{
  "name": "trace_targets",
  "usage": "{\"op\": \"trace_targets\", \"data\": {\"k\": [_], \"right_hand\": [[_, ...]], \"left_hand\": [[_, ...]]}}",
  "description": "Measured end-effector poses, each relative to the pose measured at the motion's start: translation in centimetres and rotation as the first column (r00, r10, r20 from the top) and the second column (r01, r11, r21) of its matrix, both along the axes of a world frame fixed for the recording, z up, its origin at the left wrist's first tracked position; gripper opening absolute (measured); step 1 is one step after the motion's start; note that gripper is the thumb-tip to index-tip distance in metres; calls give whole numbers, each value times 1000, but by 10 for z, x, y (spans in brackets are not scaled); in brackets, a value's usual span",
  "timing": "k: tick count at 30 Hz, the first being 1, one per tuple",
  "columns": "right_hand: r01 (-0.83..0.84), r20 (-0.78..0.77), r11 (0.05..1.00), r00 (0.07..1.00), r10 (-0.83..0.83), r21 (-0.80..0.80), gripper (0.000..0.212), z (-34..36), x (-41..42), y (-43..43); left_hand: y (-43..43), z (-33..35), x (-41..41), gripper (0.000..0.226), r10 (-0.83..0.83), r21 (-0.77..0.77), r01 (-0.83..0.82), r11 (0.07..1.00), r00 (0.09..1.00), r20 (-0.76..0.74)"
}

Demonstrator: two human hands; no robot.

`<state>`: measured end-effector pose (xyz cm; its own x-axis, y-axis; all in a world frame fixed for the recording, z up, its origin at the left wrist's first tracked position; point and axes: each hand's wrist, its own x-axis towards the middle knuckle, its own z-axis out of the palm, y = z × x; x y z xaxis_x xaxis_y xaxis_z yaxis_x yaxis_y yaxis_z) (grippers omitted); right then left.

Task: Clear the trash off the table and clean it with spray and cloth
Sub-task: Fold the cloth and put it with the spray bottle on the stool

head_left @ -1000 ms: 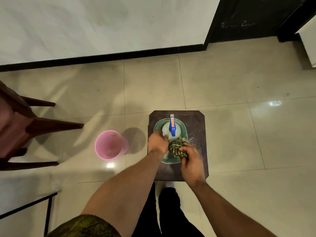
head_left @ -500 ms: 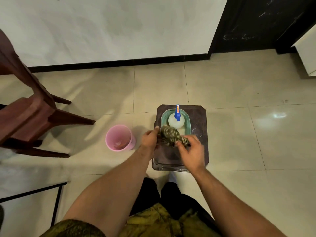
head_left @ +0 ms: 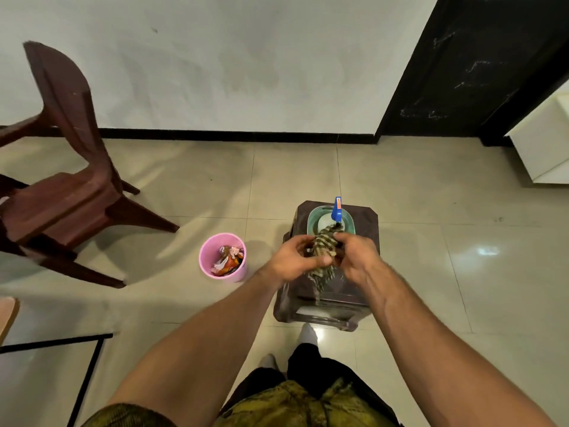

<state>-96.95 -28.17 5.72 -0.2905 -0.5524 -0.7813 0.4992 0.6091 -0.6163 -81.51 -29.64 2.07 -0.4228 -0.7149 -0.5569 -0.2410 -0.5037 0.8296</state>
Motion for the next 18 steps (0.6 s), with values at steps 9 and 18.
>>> {"op": "trace_targets", "data": {"k": [9, 18], "right_hand": [[-108, -111, 988, 989, 95, -115, 31, 31, 25, 15], [-400, -365, 902, 874, 322, -161, 30, 70, 26, 28]], "left_hand": [[15, 9, 30, 82, -93, -287, 133, 949, 985, 148], [16, 42, 37, 60, -124, -385, 187, 904, 975, 183]]}}
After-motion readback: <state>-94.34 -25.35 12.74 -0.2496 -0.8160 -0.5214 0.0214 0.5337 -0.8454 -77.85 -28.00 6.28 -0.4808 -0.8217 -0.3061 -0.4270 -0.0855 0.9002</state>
